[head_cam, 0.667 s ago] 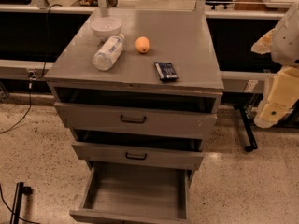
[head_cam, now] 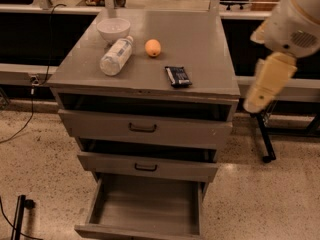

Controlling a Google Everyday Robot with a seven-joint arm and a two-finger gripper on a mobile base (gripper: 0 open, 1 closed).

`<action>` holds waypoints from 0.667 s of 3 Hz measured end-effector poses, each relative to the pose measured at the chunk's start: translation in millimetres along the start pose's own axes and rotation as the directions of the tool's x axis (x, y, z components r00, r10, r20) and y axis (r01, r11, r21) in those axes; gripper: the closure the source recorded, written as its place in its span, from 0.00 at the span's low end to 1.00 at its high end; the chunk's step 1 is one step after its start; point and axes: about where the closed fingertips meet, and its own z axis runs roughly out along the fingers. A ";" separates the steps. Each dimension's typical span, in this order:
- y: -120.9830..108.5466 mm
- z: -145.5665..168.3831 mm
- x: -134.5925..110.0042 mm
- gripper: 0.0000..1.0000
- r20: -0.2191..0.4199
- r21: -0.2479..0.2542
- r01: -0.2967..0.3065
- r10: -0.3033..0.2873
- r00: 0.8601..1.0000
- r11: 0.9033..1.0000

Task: Place rxbar blueberry into bottom drawer

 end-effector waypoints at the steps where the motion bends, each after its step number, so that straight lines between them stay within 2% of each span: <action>1: -51.1 21.6 -55.1 0.00 0.129 0.037 -0.043 0.038 0.991 0.998; 2: -96.7 50.7 -105.2 0.00 0.276 0.007 -0.152 0.144 0.950 0.988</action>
Offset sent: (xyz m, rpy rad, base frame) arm 0.2051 0.1188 0.0061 0.5240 -0.0762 -0.1644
